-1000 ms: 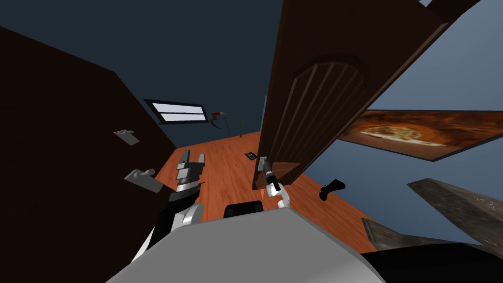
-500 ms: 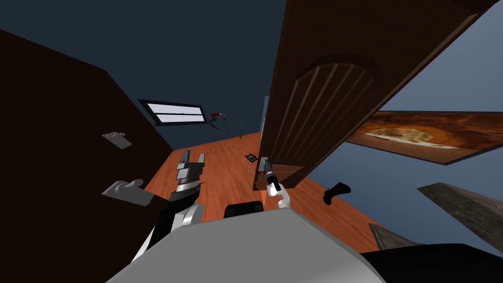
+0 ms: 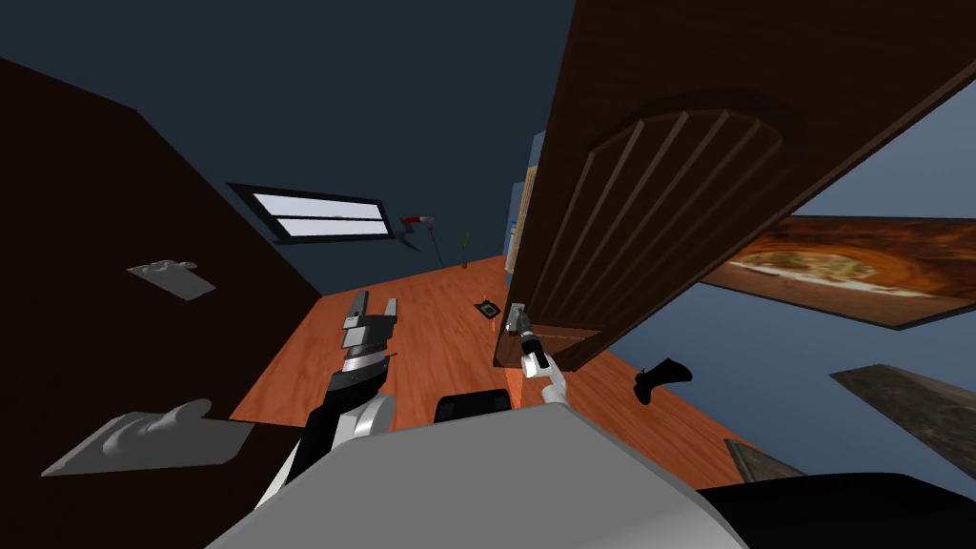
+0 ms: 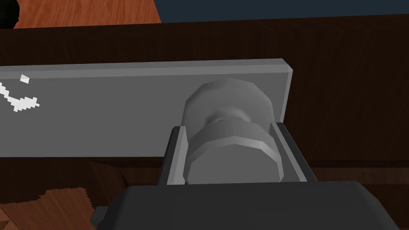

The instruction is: Push the door open

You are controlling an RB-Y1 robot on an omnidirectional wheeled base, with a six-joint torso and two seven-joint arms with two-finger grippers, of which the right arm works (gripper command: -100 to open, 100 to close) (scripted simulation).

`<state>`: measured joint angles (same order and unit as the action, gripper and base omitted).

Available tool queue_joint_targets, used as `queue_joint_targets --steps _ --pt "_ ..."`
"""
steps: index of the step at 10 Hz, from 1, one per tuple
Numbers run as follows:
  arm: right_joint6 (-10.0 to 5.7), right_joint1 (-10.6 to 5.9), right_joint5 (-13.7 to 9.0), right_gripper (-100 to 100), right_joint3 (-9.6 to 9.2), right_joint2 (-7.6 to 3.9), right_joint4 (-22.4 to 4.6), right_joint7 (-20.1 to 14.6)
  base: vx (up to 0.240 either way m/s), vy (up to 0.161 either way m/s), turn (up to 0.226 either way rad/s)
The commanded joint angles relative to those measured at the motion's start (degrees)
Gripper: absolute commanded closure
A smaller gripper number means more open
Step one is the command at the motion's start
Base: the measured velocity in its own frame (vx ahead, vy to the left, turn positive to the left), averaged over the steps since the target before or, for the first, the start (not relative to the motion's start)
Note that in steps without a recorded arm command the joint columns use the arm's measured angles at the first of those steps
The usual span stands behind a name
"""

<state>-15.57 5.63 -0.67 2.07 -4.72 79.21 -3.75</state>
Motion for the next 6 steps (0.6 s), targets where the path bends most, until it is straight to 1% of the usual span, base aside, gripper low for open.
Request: queue_joint_targets --steps 1,4,6 --pt "-0.27 -0.38 -0.1 100 1.88 -0.06 -0.4 0.4 0.154 0.084 -0.067" --pt "-0.28 -0.85 -0.4 100 4.13 0.14 -1.0 0.9 0.137 0.071 -0.068" --pt "-0.28 -1.04 -0.5 100 5.05 0.25 -1.2 1.0 0.131 0.068 -0.055"
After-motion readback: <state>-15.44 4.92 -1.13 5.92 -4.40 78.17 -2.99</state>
